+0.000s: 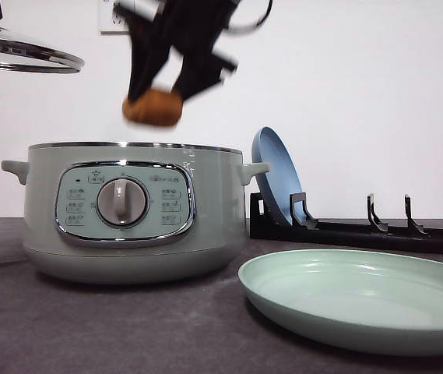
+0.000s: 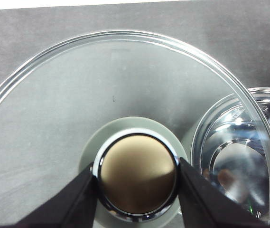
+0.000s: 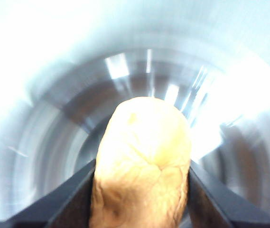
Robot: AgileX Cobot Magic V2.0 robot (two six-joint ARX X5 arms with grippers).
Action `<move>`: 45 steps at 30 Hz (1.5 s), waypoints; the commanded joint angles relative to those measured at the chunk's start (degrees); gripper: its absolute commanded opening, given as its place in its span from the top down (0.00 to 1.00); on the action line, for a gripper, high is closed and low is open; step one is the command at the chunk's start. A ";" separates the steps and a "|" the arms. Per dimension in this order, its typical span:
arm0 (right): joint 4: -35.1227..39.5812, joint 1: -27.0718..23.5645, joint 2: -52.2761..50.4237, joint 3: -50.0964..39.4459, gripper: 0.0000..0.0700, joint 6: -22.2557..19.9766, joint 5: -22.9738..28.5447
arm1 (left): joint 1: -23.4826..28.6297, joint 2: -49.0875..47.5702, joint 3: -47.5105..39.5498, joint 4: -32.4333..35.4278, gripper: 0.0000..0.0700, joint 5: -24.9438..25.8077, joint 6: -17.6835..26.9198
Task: Transfer potato from steamer to green plate
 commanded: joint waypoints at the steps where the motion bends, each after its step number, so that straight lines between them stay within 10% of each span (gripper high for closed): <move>1: -1.80 -0.02 -0.56 1.32 0.77 -0.46 0.39 | 0.00 -0.76 1.77 2.45 1.00 0.13 0.28; 16: -15.20 -8.55 -18.89 -8.13 0.76 -0.52 1.87 | -0.13 -0.76 1.77 2.46 1.00 1.14 0.47; 31: 6.76 -9.78 -43.04 -51.32 0.76 11.08 2.06 | -0.89 -0.76 1.77 2.48 1.00 5.49 0.28; 45: 27.56 -4.64 -45.08 -75.53 0.76 21.01 12.22 | -5.77 -0.76 1.77 1.11 1.00 11.74 0.17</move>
